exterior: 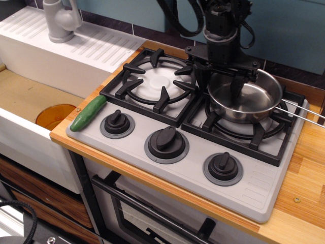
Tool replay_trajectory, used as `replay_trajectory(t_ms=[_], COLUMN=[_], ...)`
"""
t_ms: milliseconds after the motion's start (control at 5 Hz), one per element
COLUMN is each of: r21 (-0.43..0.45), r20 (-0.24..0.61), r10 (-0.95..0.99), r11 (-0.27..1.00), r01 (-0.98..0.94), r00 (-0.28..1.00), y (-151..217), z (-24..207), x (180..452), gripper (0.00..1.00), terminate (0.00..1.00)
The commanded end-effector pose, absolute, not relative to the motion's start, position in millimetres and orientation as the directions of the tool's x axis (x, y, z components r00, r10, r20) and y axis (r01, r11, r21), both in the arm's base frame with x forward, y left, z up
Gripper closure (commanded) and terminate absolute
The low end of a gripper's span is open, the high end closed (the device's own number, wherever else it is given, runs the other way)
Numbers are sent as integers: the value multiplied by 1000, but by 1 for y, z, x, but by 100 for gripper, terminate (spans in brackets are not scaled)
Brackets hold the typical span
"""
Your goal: Put pot or pan on stove and put pickle in pot or pan
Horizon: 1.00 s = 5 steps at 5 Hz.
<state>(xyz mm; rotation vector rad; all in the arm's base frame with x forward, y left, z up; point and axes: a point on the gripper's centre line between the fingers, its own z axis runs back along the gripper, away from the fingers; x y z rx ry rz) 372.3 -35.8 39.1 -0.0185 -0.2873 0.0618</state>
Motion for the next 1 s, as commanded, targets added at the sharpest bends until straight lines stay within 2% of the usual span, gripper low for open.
replay_trajectory(t_ms=[0, 200, 800], r21=[-26, -33, -19], r20=[308, 293, 206], r10=[83, 78, 72], r11=[997, 997, 997], r01=[-78, -71, -69], r00=[948, 953, 976], y=[-44, -45, -45], z=[45, 54, 109], x=[376, 373, 378], gripper=[100, 100, 100], terminate=[0, 0, 0])
